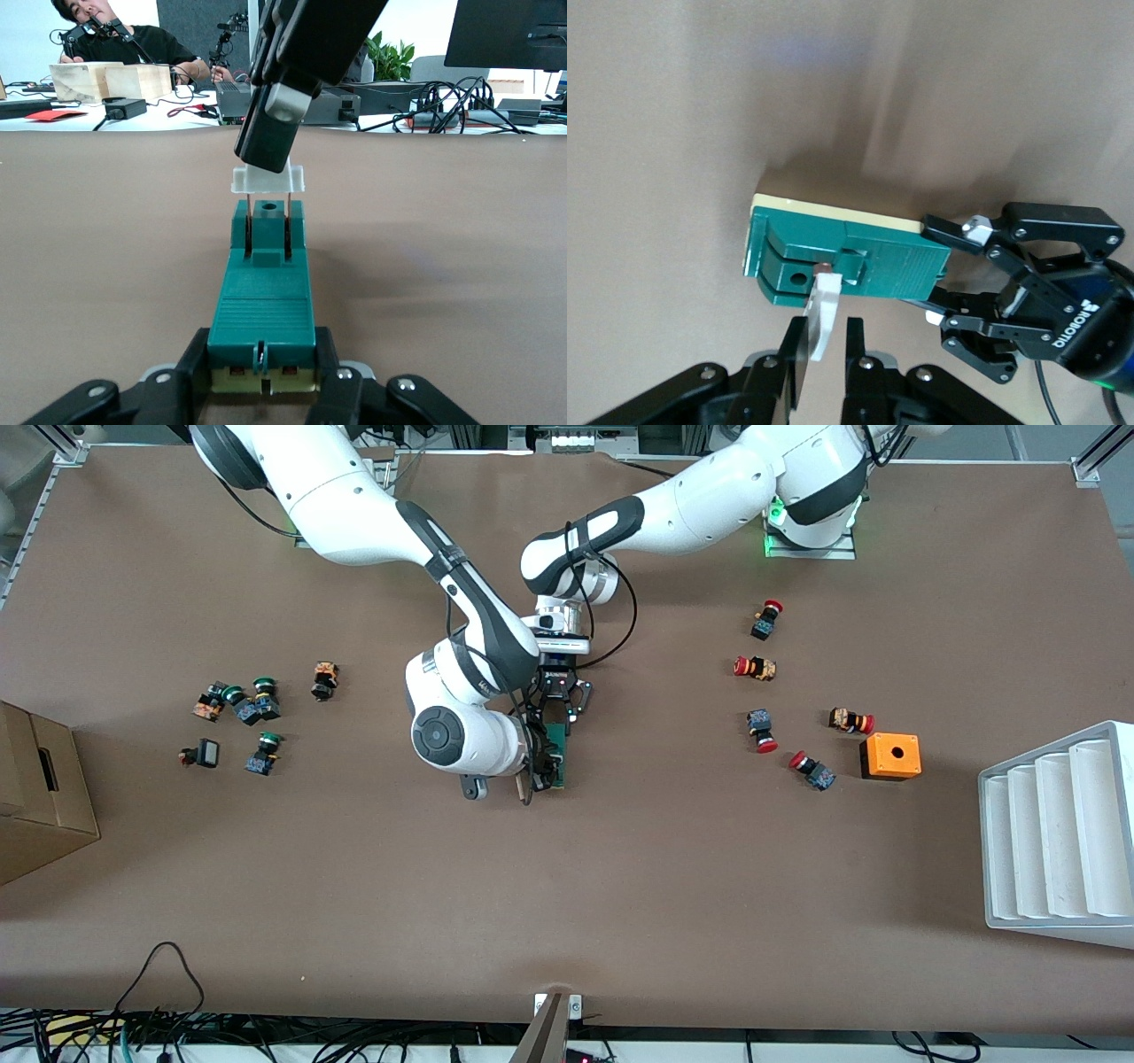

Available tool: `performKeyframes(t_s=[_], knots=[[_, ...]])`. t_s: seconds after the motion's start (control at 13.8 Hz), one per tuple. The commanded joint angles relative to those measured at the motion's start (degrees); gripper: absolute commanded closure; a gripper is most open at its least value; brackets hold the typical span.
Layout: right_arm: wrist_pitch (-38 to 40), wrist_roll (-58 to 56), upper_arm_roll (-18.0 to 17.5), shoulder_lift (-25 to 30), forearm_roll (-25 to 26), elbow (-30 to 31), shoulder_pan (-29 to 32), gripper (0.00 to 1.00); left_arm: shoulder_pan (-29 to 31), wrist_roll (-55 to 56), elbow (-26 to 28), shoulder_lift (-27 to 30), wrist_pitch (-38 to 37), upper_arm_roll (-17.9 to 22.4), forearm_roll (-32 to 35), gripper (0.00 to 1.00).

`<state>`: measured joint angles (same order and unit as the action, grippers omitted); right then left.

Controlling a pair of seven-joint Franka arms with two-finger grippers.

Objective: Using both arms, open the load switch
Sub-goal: 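Press the white lever down onto the switch body with the right gripper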

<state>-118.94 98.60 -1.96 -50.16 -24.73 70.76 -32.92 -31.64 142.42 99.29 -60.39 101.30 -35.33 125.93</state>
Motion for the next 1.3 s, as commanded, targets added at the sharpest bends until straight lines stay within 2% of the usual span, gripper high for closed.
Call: performKeyframes(t_s=[0.0,1.23], knots=[[-0.06,-0.69,-0.24,3.58,1.0,4.91,-0.13,0.77,-0.18,-0.39,-3.75,-2.01,2.85,-0.97,3.35,1.0],[-0.59,-0.95,-0.24,5.16,1.97,7.9,-1.71,0.78,-0.18,-0.39,-3.75,-2.01,2.85,-0.97,3.35,1.0]])
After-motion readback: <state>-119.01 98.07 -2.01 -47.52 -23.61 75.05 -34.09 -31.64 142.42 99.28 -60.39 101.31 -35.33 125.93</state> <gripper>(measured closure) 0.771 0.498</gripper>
